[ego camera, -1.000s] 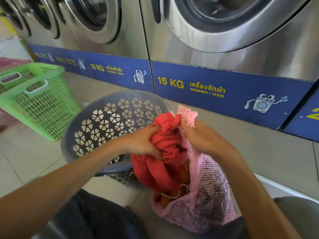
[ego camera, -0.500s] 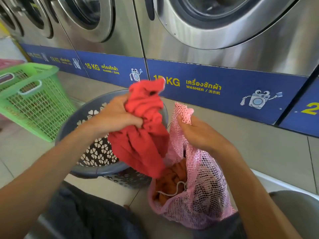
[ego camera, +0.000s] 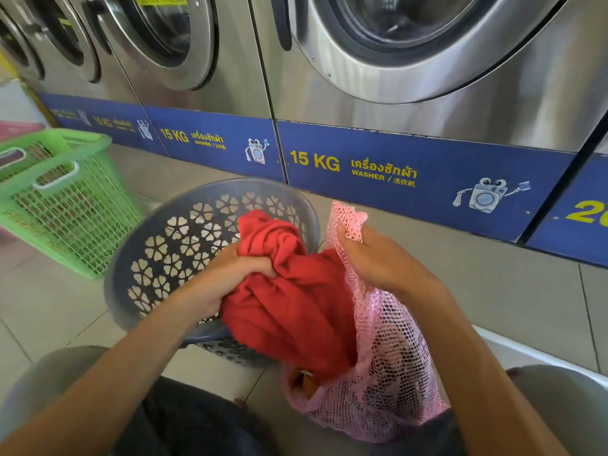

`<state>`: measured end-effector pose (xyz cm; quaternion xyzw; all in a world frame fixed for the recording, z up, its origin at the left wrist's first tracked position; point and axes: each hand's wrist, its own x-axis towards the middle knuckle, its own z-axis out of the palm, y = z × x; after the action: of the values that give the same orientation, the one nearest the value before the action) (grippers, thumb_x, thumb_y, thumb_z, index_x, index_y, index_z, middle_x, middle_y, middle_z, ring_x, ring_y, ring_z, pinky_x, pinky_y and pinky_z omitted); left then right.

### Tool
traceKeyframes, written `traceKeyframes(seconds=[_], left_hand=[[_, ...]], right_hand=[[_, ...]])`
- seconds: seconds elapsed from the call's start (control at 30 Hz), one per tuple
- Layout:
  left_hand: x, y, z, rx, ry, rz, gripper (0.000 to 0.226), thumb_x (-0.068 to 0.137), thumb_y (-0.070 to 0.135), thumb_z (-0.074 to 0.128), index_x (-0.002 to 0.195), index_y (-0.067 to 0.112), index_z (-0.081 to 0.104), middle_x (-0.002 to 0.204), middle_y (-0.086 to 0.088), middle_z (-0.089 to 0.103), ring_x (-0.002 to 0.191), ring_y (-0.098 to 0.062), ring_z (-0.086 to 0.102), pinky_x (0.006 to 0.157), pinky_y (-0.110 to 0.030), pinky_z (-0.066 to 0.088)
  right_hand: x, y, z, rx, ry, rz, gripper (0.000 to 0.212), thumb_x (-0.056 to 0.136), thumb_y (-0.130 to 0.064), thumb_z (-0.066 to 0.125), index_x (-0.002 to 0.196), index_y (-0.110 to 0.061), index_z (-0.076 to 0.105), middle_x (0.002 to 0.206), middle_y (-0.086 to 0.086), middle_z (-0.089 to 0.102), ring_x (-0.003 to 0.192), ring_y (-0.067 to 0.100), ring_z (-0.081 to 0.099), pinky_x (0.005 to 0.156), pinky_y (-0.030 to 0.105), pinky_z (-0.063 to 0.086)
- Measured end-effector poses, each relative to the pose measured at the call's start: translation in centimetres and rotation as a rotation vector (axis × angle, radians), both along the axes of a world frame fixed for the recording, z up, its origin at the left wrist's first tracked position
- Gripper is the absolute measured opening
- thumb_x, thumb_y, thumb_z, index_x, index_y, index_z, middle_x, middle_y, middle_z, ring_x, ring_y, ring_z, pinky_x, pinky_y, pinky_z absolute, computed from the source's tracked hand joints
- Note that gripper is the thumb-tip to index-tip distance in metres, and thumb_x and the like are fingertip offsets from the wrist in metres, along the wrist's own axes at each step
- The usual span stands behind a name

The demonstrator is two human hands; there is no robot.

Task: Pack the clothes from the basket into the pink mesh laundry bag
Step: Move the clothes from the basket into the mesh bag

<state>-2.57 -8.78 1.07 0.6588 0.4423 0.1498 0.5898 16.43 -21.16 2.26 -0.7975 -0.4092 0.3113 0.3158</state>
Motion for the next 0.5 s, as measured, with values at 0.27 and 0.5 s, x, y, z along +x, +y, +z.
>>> traceKeyframes(seconds=[0.27,0.5], left_hand=[[0.3,0.7,0.9,0.137,0.183,-0.105,0.047,0.064,0.012,0.077,0.107,0.028,0.068,0.092,0.003,0.078,0.086,-0.015,0.073,0.077,-0.029,0.057],[0.1,0.4,3.1,0.318,0.002,0.094,0.055,0.041,0.021,0.074,0.096,0.018,0.072,0.081,-0.003,0.075,0.072,-0.016,0.067,0.074,-0.033,0.054]], right_hand=[[-0.3,0.5,0.0,-0.006,-0.033,-0.006,0.061,0.102,-0.053,0.027,0.152,-0.019,0.026,0.158,0.005,0.032,0.140,0.028,0.037,0.109,0.037,0.031],[-0.2,0.3,0.1,0.024,0.002,-0.006,0.058,0.101,-0.054,0.027,0.148,-0.022,0.035,0.153,0.005,0.040,0.133,0.027,0.044,0.104,0.035,0.035]])
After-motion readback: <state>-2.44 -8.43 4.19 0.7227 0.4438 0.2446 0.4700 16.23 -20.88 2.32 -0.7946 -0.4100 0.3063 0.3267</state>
